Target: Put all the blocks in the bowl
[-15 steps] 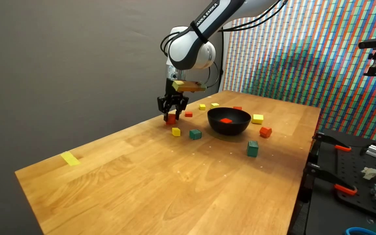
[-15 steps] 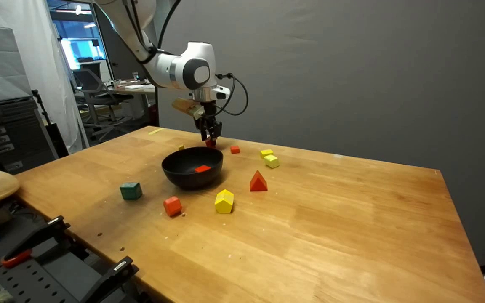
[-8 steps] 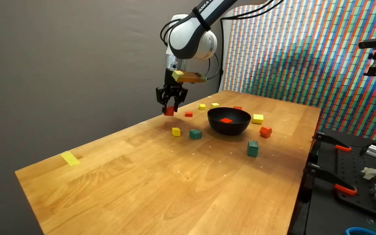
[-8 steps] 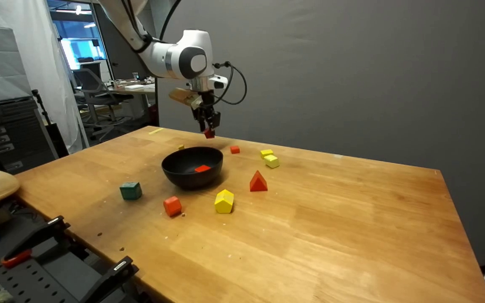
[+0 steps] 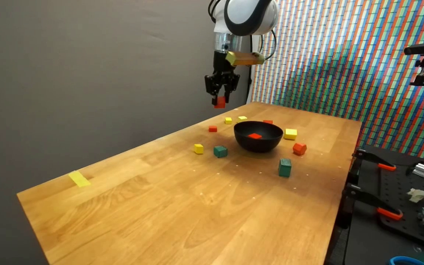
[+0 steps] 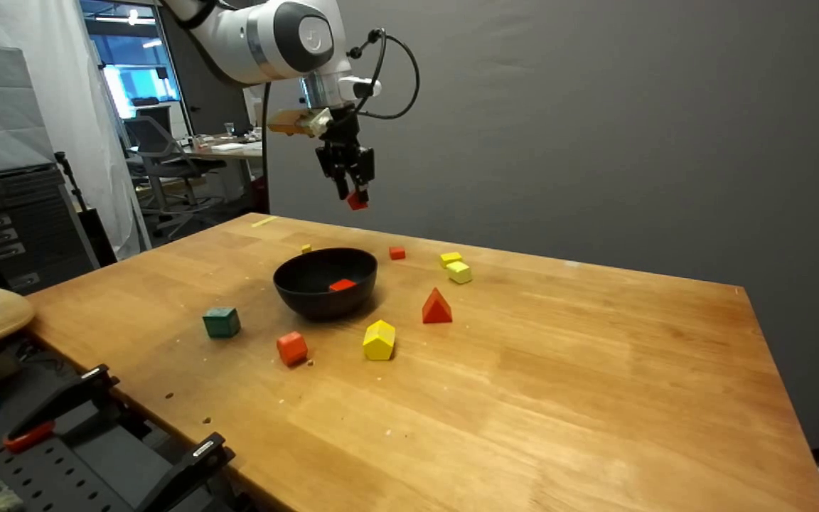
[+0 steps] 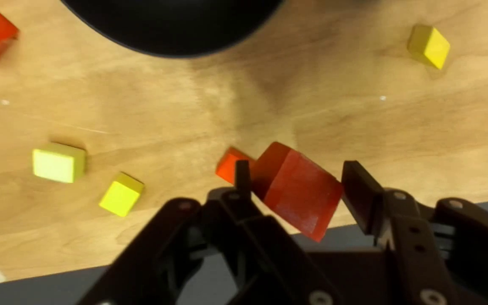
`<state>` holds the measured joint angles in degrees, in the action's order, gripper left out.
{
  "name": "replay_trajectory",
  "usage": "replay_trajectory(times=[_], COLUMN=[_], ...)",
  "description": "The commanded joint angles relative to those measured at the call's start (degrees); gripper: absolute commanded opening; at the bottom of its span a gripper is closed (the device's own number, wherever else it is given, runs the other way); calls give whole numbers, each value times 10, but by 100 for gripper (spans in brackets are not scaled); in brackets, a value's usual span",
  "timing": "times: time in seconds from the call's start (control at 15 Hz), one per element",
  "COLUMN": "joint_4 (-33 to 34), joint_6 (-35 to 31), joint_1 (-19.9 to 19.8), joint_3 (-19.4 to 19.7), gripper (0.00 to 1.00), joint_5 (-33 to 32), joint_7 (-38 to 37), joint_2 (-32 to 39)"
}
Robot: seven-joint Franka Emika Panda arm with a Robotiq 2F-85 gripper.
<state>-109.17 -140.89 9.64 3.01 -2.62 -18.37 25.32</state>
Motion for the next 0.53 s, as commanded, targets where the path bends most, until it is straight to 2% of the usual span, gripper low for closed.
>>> replay_trajectory(times=[0.0, 0.4, 0.47], joint_4=[-143, -336, -360], joint_6=[-30, -108, -149], joint_1=[-12, -57, -65], joint_3=[8, -3, -6], gripper=[31, 31, 81], joint_5=[-20, 18, 29], joint_7=[-3, 48, 60], joint_2=[-98, -184, -189])
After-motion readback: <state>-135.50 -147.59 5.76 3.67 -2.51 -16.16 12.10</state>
